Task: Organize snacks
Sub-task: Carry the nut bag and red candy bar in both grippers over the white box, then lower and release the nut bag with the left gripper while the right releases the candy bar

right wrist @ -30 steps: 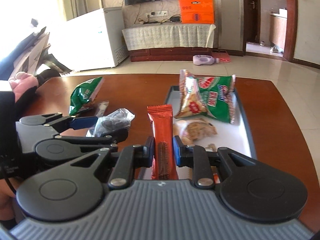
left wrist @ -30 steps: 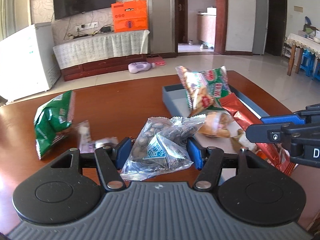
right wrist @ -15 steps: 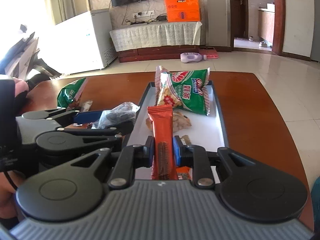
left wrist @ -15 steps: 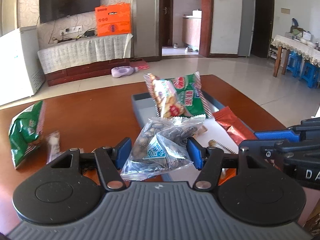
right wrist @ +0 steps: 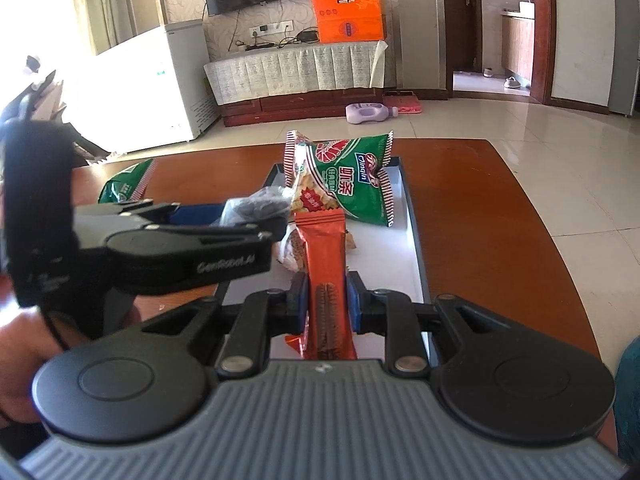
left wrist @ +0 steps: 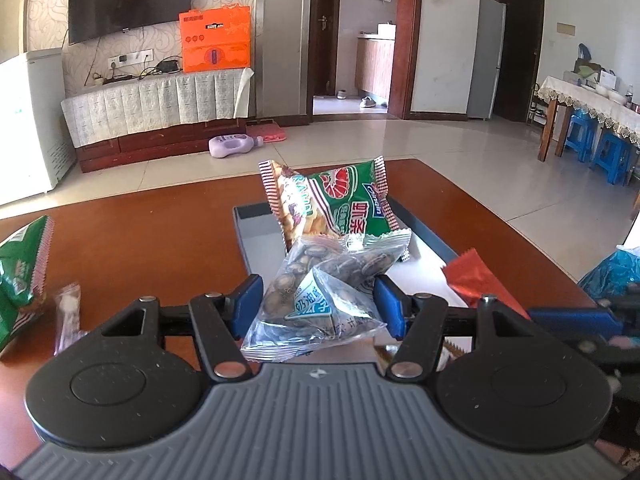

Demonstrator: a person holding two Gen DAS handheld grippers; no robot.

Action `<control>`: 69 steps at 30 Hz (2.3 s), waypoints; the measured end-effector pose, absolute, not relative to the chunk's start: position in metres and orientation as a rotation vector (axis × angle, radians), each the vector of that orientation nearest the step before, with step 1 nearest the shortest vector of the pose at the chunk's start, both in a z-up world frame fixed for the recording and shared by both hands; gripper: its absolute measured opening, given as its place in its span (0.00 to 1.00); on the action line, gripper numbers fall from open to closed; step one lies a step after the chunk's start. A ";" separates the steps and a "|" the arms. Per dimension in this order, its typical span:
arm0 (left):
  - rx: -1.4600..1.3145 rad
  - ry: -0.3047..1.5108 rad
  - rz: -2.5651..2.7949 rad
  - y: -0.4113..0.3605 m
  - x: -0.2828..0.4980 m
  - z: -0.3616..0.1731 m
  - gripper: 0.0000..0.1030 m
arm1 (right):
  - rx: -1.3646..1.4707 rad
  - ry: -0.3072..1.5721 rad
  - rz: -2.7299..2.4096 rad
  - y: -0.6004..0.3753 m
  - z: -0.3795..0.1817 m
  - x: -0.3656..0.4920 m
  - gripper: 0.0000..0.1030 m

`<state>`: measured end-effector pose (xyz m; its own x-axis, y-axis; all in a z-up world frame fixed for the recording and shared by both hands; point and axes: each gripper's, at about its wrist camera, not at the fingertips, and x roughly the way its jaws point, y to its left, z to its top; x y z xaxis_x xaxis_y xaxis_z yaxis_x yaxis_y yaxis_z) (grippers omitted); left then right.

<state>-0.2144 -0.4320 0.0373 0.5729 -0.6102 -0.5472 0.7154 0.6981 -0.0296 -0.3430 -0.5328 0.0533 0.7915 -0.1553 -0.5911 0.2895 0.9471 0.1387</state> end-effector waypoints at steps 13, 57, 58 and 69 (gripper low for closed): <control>0.204 0.588 -0.821 -0.470 -0.198 0.019 0.65 | 0.223 0.639 -0.262 -0.540 0.047 -0.343 0.23; 0.140 0.527 -0.816 -0.441 -0.196 0.047 0.81 | 0.240 0.696 -0.251 -0.541 0.033 -0.332 0.23; 0.133 0.526 -0.813 -0.437 -0.195 0.049 0.81 | 0.240 0.699 -0.253 -0.541 0.032 -0.331 0.23; 0.159 0.519 -0.808 -0.409 -0.197 0.055 0.82 | 0.241 0.709 -0.262 -0.536 0.023 -0.313 0.23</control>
